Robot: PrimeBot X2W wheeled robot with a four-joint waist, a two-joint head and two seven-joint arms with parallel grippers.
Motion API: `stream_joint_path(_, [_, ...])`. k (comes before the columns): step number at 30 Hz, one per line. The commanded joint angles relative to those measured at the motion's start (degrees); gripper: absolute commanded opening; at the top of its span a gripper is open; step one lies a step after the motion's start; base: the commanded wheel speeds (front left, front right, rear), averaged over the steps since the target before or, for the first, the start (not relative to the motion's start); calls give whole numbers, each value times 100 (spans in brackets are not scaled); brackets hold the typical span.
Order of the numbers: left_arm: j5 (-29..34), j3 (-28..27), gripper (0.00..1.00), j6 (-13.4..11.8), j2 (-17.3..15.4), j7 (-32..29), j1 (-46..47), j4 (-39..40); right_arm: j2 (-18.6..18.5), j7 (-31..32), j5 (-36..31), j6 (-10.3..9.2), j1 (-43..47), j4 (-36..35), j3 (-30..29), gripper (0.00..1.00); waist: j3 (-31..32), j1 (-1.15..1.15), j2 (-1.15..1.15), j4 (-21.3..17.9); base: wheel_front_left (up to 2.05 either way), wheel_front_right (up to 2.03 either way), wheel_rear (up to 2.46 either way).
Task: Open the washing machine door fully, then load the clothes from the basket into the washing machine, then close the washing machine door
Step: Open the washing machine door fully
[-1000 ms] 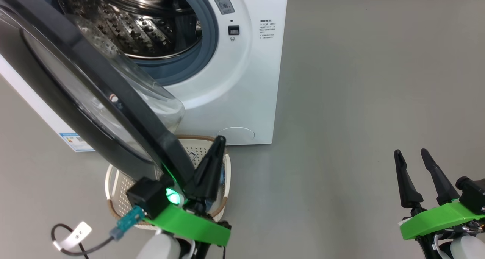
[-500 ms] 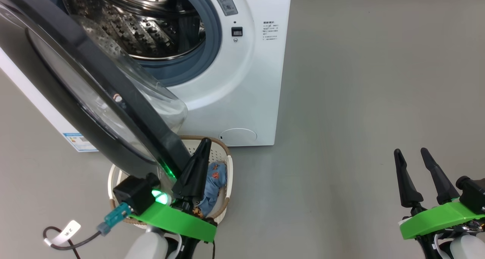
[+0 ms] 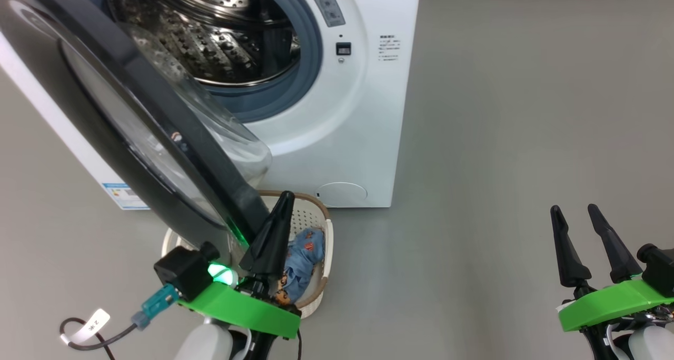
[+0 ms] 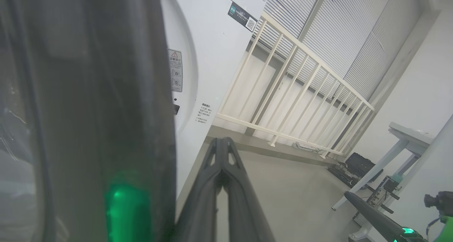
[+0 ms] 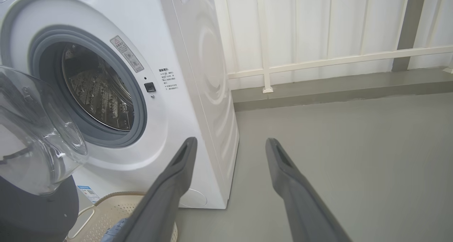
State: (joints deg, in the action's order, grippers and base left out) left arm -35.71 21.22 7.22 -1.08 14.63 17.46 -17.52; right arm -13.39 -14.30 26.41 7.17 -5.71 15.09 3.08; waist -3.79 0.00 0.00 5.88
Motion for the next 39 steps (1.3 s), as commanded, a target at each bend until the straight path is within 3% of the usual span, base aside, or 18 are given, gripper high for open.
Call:
stream_joint_path(1, [0, -398, 0, -59, -180, 37, 57, 121, -134, -70, -119, 32, -94, -157, 54, 100, 27, 0, 0, 75, 0, 0, 0])
stream_joint_path(16, [32, -571, 0, -93, -180, 37, -171, 214, -123, -70, -110, 32, -49, -170, 5, 100, 103, 0, 0, 529, 0, 0, 0])
stream_joint_path(39, [721, -883, 0, -468, -306, 31, -1062, 986, -13, -70, -107, 32, 105, -191, -60, 100, 215, 0, 0, 1361, 0, 0, 0])
